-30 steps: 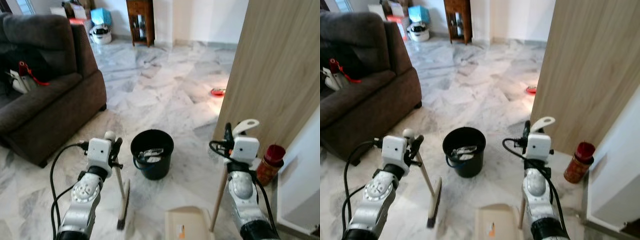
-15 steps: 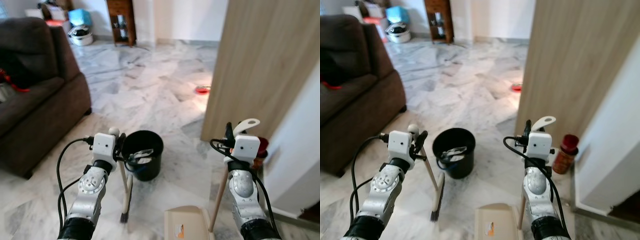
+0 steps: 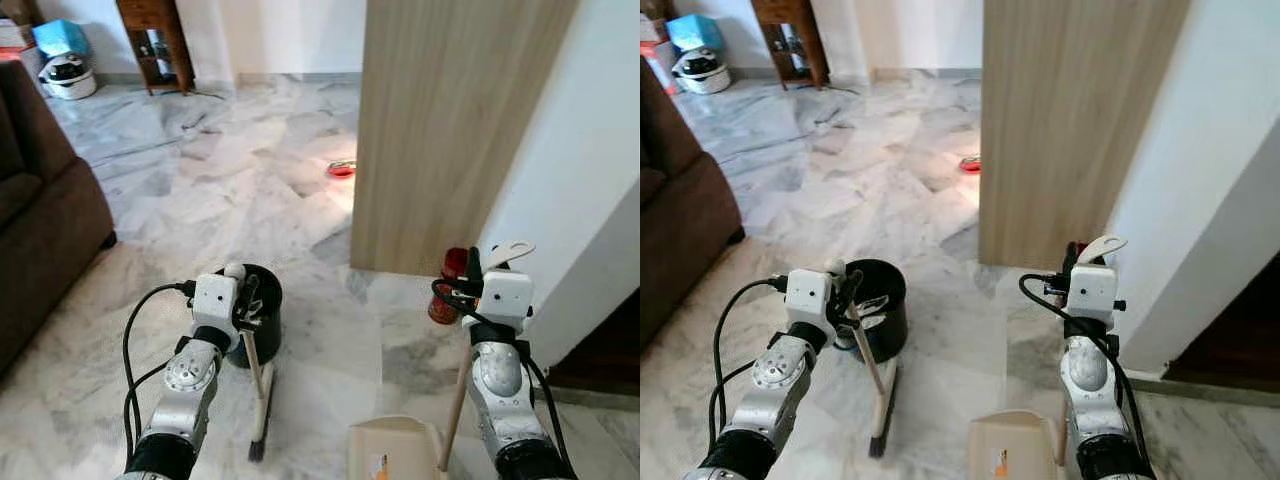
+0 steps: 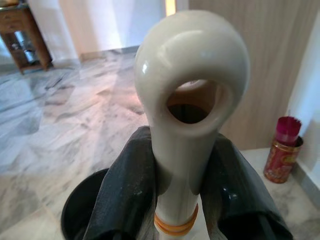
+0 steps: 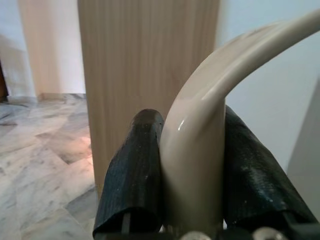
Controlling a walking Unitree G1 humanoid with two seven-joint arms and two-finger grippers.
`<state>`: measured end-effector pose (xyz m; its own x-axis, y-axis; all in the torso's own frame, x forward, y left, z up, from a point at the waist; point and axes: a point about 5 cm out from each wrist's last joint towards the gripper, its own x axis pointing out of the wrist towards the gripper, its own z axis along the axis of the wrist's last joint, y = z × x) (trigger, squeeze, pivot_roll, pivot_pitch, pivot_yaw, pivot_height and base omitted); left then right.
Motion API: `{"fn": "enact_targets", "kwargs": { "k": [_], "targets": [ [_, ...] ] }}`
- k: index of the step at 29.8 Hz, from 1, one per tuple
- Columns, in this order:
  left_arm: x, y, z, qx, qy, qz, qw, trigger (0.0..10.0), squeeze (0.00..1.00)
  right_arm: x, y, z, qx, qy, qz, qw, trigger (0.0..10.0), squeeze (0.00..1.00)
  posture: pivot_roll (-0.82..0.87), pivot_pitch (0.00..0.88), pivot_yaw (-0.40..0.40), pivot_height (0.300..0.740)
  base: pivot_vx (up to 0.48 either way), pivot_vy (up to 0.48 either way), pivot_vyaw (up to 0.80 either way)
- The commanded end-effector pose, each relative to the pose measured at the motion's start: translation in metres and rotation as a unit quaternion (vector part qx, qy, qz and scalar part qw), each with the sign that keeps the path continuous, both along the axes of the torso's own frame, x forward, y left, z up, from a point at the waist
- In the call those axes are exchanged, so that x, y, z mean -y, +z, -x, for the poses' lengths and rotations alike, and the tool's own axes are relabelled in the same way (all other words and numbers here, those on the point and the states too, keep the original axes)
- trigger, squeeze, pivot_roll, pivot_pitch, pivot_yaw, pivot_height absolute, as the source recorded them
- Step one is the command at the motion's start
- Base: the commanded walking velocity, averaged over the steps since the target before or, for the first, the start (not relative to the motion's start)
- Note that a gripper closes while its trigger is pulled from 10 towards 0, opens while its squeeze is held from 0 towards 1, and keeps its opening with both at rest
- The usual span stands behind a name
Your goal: Sweep floor
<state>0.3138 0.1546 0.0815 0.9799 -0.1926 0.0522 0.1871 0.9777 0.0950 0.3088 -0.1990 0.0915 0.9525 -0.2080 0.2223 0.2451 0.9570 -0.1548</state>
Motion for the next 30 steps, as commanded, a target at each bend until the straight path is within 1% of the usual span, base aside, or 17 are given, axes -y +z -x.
{"fn": "enact_targets", "kwargs": {
  "k": [1,5,9,11,12,18,22,26,29,30],
  "targets": [
    [0.0,0.012,-0.004,0.031,-0.002,-0.003,1.0,10.0,0.0,-0.002,0.001,-0.001,0.002,-0.001,0.0,1.0,10.0,0.0,-0.05,0.0,0.057,0.74,0.0,0.0,-0.8],
    [-0.002,0.014,-0.006,0.034,-0.004,-0.005,0.999,10.0,0.0,-0.008,-0.002,-0.002,-0.003,0.001,-0.002,1.0,10.0,0.0,-0.04,0.0,0.071,0.74,0.0,0.0,-0.8],
    [-0.001,0.017,-0.009,0.041,-0.007,-0.018,0.999,10.0,0.0,-0.013,-0.001,-0.004,-0.002,0.006,-0.005,1.0,10.0,0.0,-0.04,0.0,0.083,0.74,0.0,0.0,-0.8],
    [0.0,0.018,-0.01,0.041,-0.011,-0.029,0.999,10.0,0.0,-0.018,-0.001,-0.005,-0.001,0.013,-0.004,1.0,10.0,0.0,-0.04,0.0,0.096,0.74,0.0,0.0,-0.8],
    [0.0,0.02,-0.012,0.043,-0.012,-0.037,0.998,10.0,0.0,-0.022,-0.001,-0.005,0.0,0.014,-0.004,1.0,10.0,0.0,-0.04,0.0,0.103,0.74,0.0,-0.382,-0.8],
    [-0.006,0.025,-0.016,0.047,-0.006,-0.043,0.998,10.0,0.0,-0.028,-0.003,-0.005,0.001,0.011,-0.009,1.0,10.0,0.0,-0.04,0.0,0.121,0.74,0.0,-0.363,-0.8],
    [-0.009,0.027,-0.018,0.05,0.001,-0.043,0.998,10.0,0.0,-0.028,-0.003,-0.004,0.002,0.01,-0.008,1.0,10.0,0.0,-0.05,0.0,0.12,0.74,0.0,-0.066,-0.8],
    [-0.006,0.029,-0.02,0.054,0.002,-0.042,0.998,10.0,0.0,-0.021,-0.001,-0.003,0.004,0.006,0.0,1.0,10.0,0.0,-0.06,0.0,0.116,0.74,0.0,0.0,0.0],
    [-0.003,0.029,-0.02,0.056,-0.001,-0.043,0.998,10.0,0.0,-0.02,0.0,-0.003,0.005,0.007,0.002,1.0,10.0,0.0,-0.06,0.0,0.111,0.74,0.0,-0.091,0.0],
    [-0.002,0.028,-0.02,0.055,-0.001,-0.042,0.998,10.0,0.0,-0.02,0.0,-0.003,0.006,0.007,0.003,1.0,10.0,0.0,-0.06,0.0,0.107,0.74,0.0,-0.311,-0.8]
  ]
}}
